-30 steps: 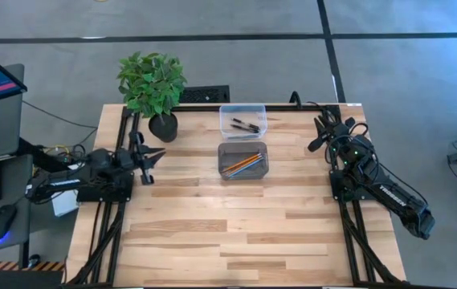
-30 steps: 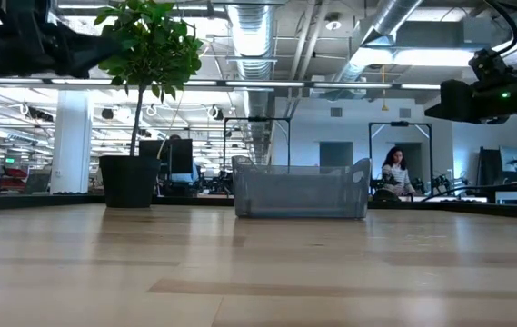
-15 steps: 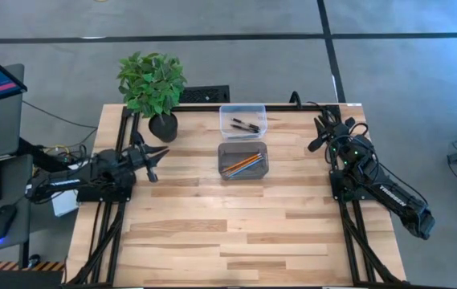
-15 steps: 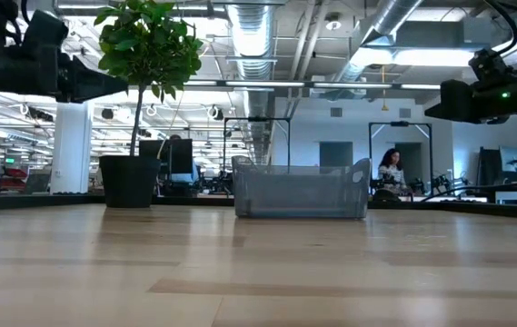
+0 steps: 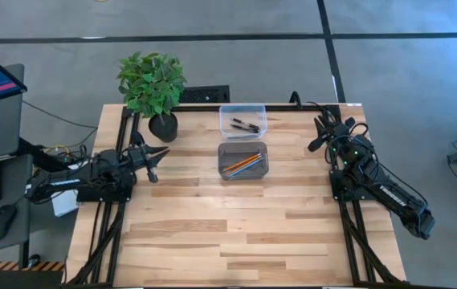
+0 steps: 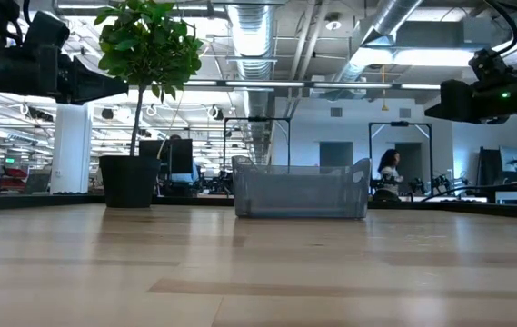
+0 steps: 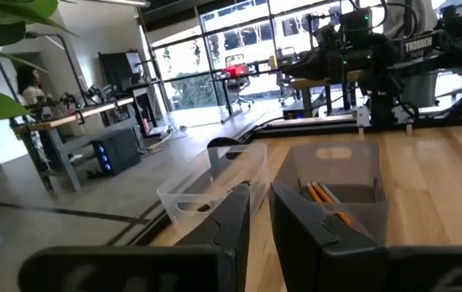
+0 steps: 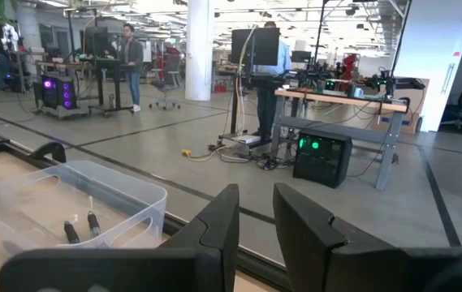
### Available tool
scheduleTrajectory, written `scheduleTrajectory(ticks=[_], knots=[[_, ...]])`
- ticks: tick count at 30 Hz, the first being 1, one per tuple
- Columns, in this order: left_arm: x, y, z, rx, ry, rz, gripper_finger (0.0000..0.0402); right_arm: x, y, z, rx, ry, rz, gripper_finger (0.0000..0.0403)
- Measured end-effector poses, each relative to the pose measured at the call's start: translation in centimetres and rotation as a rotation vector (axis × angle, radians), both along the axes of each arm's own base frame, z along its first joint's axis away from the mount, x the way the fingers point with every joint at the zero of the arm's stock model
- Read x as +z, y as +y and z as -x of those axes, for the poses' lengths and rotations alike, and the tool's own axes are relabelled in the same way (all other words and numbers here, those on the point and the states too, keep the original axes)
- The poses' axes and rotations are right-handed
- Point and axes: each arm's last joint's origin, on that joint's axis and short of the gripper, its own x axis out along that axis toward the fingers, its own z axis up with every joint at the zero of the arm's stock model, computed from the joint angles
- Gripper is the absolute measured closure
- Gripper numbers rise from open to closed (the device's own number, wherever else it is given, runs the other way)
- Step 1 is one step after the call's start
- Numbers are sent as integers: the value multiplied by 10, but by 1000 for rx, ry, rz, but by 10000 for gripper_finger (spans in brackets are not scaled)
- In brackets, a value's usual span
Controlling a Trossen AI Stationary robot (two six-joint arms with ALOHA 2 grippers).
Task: Sort pens & pencils
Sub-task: Return to Home Position
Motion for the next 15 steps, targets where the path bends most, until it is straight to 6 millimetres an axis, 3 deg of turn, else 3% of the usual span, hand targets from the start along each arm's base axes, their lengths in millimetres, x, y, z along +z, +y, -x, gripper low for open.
scheduleTrajectory(ticks=[15], knots=[[0, 0, 0, 1, -1, 7, 358, 0, 0, 0, 0, 0, 0, 301]])
